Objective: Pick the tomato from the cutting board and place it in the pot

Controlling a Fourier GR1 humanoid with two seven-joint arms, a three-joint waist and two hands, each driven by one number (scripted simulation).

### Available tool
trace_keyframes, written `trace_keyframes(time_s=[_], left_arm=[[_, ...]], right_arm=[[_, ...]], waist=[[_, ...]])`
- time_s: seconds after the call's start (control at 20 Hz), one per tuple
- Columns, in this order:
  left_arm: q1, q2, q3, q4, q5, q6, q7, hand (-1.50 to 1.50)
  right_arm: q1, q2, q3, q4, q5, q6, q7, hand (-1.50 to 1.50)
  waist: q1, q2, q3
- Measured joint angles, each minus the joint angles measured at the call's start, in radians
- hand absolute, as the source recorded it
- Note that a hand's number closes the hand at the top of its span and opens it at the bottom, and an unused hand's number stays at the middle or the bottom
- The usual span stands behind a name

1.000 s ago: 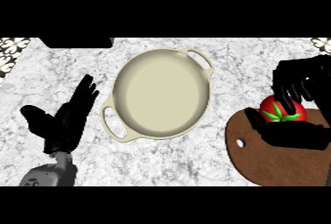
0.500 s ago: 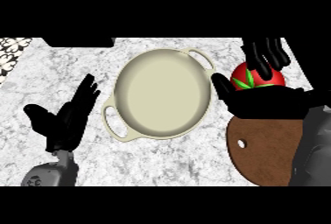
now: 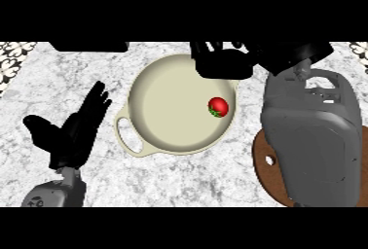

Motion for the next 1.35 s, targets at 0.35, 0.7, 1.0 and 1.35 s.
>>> trace_keyframes(time_s=[0.35, 0.7, 1.0, 1.35], left_arm=[[0.002, 0.006, 0.006, -0.008, 0.008, -0.011, 0.007, 0.00], [0.004, 0.017, 0.017, -0.010, 0.017, -0.024, 0.006, 0.00], [0.001, 0.004, 0.004, -0.008, 0.004, -0.014, 0.008, 0.00], [0.013, 0.000, -0.001, -0.018, -0.002, -0.011, 0.004, 0.00]], right_arm=[[-0.014, 0.013, 0.073, 0.235, 0.042, -0.122, -0.116, 1.50], [0.008, 0.016, 0.079, 0.419, -0.135, -0.230, -0.060, -1.50], [-0.007, 0.017, 0.092, 0.499, -0.326, -0.394, -0.060, -1.50], [-0.020, 0.012, -0.009, 0.511, -0.384, -0.636, -0.181, -1.50]], waist=[[0.002, 0.001, 0.000], [0.011, 0.003, 0.000], [0.015, 0.002, 0.001], [0.008, 0.002, 0.001]])
